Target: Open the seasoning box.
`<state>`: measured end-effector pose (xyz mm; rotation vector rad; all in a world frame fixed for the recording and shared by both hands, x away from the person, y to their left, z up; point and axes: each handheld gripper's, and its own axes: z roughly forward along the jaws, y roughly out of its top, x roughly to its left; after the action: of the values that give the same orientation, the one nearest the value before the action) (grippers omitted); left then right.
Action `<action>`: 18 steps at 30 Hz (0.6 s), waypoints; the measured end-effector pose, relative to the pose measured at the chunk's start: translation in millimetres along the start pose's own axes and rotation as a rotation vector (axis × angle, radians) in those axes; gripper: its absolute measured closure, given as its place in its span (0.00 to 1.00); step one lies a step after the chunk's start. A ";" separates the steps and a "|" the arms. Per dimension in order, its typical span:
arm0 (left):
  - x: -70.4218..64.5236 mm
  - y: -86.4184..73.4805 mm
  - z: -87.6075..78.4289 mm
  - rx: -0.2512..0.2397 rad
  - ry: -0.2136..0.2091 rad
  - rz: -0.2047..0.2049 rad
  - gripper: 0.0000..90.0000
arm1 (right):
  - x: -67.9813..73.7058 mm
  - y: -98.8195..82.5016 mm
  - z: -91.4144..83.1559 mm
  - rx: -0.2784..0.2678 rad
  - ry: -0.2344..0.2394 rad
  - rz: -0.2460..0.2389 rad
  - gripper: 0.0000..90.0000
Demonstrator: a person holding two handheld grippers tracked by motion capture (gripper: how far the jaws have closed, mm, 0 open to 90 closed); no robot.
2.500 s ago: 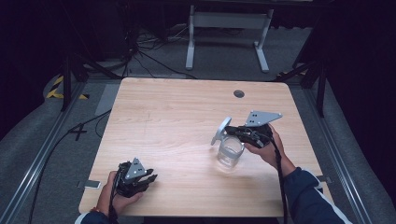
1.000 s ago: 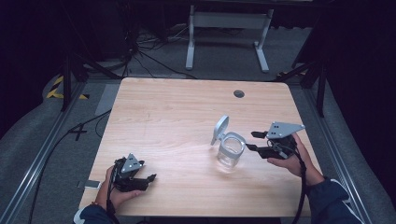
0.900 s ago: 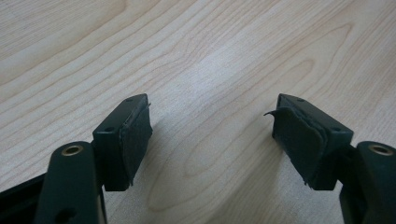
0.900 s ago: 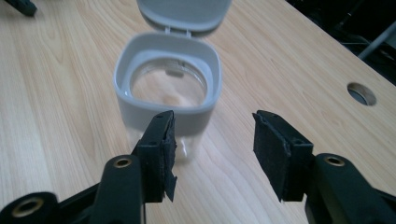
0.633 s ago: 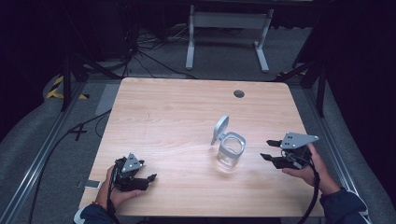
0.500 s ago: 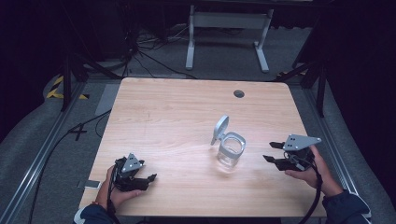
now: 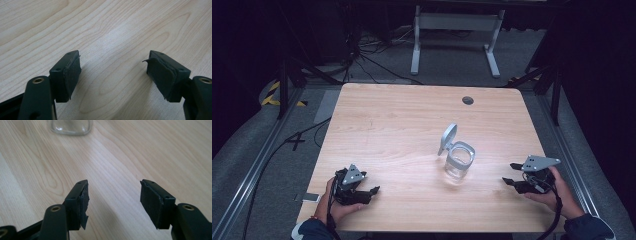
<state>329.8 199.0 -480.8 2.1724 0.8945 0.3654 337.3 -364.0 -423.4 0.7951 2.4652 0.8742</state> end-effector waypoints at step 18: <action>0.1 0.1 0.0 0.001 -0.002 -0.002 0.30 | -4.2 -53.8 2.8 -0.030 0.038 0.181 0.37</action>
<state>330.0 199.0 -480.7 2.1725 0.8956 0.3617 321.8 -400.0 -460.7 1.0124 2.4346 0.9952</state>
